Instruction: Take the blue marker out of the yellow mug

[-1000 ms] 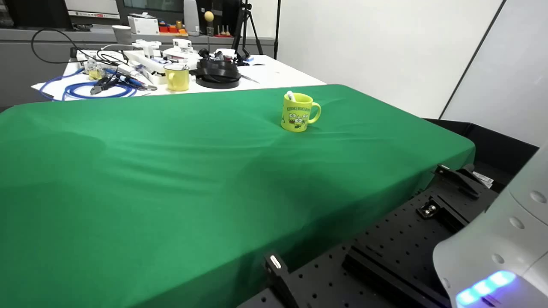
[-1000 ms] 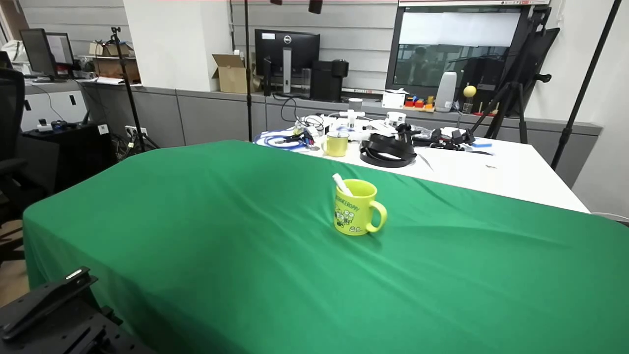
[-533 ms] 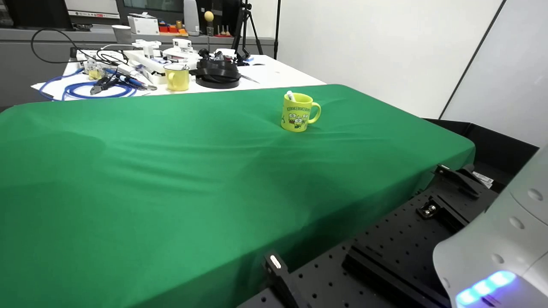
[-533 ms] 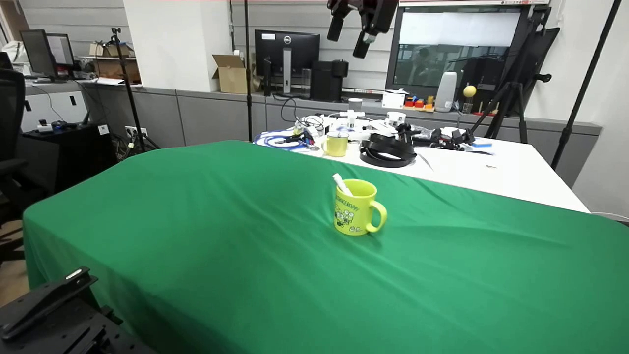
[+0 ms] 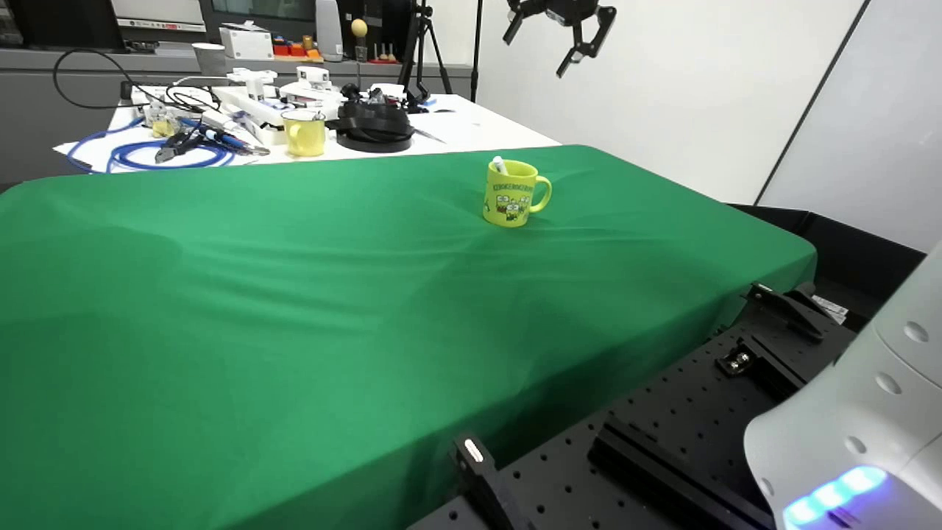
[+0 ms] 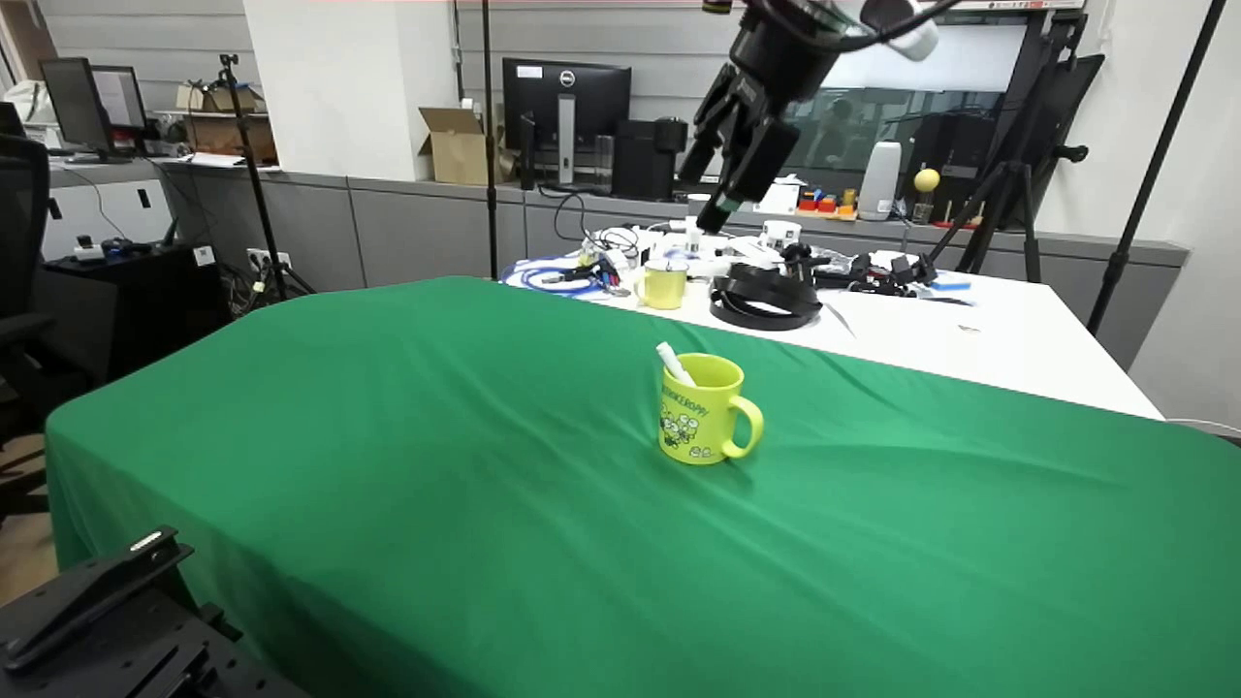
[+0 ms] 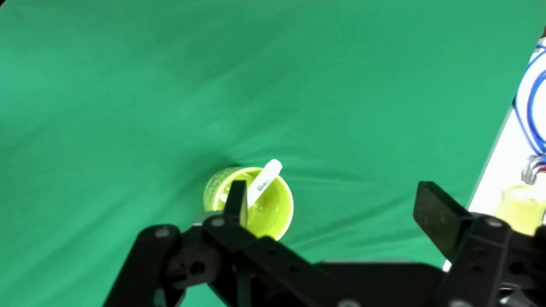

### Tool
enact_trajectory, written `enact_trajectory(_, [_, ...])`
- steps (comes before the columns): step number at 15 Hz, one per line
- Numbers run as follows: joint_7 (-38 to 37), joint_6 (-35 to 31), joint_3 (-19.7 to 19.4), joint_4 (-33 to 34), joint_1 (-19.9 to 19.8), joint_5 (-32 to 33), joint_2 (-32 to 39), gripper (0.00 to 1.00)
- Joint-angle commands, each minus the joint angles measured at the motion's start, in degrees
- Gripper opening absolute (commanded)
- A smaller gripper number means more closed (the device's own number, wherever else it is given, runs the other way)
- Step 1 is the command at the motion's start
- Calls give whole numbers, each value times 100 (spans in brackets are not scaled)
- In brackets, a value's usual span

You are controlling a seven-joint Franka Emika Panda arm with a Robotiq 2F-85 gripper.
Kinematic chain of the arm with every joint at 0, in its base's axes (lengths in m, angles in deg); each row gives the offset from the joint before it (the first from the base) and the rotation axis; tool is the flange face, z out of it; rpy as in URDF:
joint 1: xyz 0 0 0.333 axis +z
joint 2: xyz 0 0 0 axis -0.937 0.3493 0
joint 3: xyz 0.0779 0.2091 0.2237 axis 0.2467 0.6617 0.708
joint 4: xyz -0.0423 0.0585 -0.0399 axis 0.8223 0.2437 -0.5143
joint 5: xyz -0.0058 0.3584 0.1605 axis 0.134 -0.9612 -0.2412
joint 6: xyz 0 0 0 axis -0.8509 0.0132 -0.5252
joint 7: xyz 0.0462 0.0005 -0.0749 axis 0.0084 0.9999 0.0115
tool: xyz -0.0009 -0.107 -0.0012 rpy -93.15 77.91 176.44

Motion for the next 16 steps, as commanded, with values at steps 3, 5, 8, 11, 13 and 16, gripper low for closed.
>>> enact_trajectory(3, [-109, -127, -236, -608, -262, -1090, 244, 100])
enact_trajectory(5, [21, -77, -238, -557, -232, -961, 266, 100])
enact_trajectory(8, [69, -76, -285, -634, -287, -1214, 356, 100])
enact_trajectory(11, [69, -76, -282, -634, -283, -1228, 355, 100])
enact_trajectory(13, [69, -76, -282, -634, -283, -1236, 355, 100])
enact_trajectory(16, [63, 7, -286, -535, -303, -1301, 449, 100])
